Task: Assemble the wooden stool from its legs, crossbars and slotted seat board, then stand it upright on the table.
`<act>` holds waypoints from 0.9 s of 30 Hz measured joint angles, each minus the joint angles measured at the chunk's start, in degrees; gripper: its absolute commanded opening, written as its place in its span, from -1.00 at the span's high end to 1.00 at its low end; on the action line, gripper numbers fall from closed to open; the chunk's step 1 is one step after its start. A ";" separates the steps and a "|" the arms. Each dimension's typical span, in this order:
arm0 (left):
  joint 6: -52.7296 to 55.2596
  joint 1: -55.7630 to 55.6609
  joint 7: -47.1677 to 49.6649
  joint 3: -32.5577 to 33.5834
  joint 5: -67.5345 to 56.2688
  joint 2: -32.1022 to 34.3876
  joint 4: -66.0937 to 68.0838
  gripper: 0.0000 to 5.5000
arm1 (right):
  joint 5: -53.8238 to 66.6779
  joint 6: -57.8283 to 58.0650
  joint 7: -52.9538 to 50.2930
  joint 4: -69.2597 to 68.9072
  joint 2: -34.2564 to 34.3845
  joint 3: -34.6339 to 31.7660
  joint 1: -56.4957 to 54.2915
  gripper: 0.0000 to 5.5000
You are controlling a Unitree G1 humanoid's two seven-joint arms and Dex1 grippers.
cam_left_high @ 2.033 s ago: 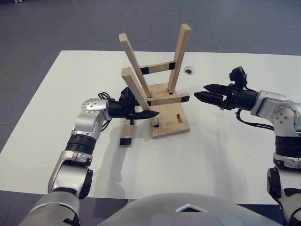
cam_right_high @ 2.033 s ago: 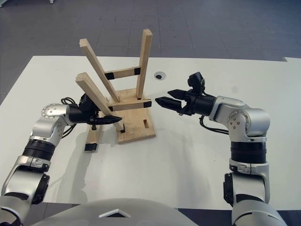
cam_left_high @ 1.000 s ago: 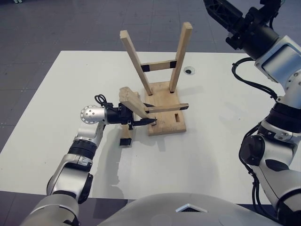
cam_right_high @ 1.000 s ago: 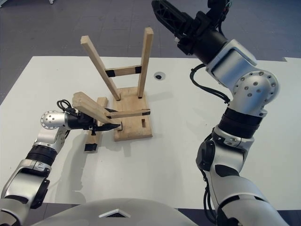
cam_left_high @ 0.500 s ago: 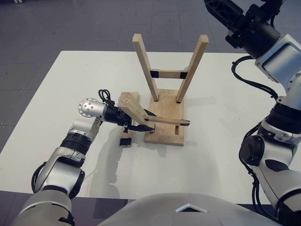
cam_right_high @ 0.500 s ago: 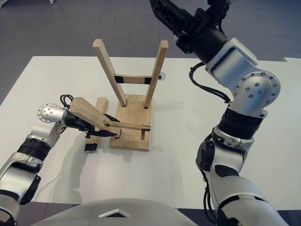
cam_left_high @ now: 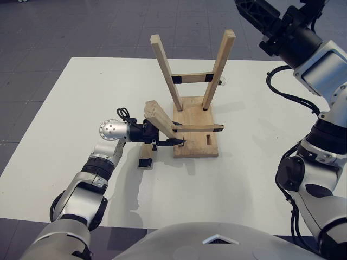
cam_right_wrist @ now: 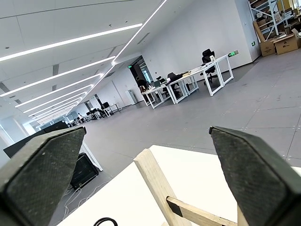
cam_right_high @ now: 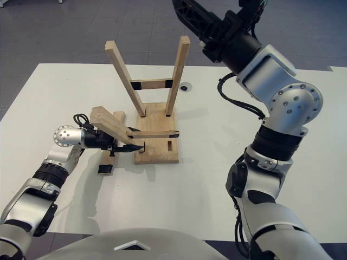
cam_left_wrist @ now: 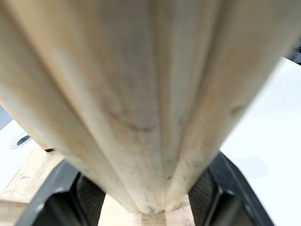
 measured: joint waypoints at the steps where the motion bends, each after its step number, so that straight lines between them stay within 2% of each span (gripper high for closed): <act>1: 0.12 -0.23 -0.66 0.00 0.17 0.01 0.06 0.23 | 0.00 -0.04 -0.11 0.00 0.00 0.00 0.01 -0.76; 4: 1.08 -1.19 -1.62 -0.06 0.50 0.01 0.35 0.23 | 0.02 -0.06 -0.30 -0.12 0.00 -0.01 0.19 -0.76; 9: 7.45 1.31 -3.12 -1.47 6.38 -0.17 2.91 -0.10 | 0.08 -0.57 -0.58 -0.87 -0.01 -0.07 1.26 -0.76; 13: 13.16 1.07 -3.52 0.76 6.74 -1.78 1.28 -0.34 | 0.08 -1.00 -0.92 -1.16 0.10 0.06 1.66 -0.76; 24: 13.72 -3.54 -5.22 6.59 9.98 -2.59 3.75 -0.99 | 1.31 -1.35 -2.46 -2.84 0.10 -0.08 3.38 -0.76; 27: 13.52 -3.51 -6.63 7.02 10.10 -2.18 3.27 -0.99 | 1.32 -2.31 -2.62 -3.15 0.10 -0.08 3.53 -0.76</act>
